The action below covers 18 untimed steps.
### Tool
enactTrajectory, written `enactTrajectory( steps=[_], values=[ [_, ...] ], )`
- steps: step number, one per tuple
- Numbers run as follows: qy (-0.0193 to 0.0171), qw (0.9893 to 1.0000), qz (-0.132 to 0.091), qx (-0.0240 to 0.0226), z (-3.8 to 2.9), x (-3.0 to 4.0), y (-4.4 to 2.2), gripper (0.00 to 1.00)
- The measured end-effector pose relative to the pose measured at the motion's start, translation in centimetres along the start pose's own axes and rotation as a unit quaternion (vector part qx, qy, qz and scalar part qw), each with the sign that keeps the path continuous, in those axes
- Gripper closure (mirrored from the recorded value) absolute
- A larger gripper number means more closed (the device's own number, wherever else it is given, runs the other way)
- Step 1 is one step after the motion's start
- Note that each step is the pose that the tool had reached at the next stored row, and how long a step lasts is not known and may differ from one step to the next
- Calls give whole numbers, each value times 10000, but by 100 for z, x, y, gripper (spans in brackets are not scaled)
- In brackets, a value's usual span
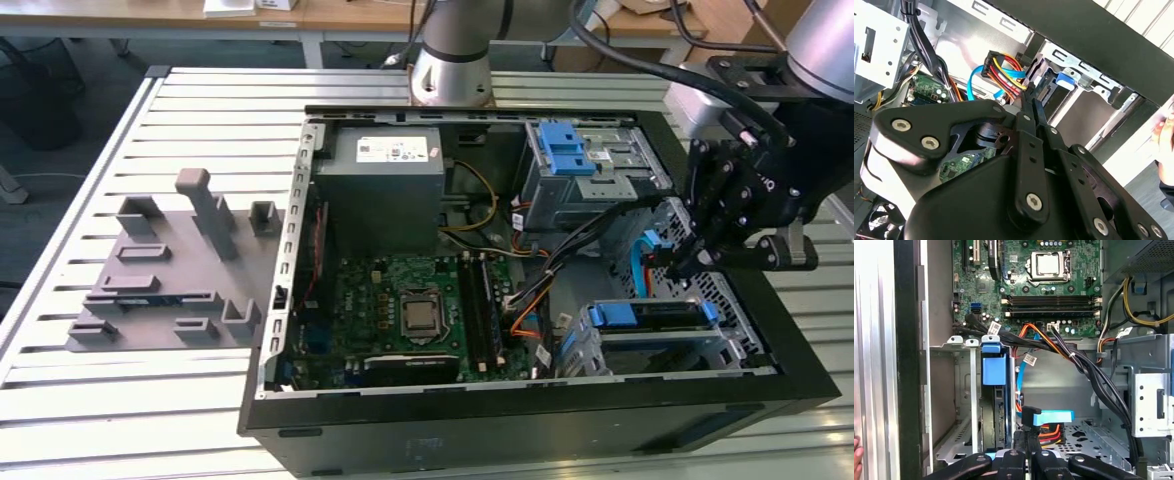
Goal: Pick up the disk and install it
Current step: 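Insert the first disk wire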
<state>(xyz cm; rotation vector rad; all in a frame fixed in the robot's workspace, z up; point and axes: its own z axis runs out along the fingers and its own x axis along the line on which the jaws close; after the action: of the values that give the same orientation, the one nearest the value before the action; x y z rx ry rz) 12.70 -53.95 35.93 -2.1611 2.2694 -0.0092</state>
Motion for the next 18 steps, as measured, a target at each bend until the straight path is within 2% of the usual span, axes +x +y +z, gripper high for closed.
enactTrajectory(
  steps=[5,6,7,18],
  values=[
    [1,10000,9,0,18,-6,0,83],
    [1,10000,9,0,22,-5,1,82],
    [1,10000,9,0,27,-5,0,75],
    [1,10000,9,0,85,-5,1,75]
  ],
)
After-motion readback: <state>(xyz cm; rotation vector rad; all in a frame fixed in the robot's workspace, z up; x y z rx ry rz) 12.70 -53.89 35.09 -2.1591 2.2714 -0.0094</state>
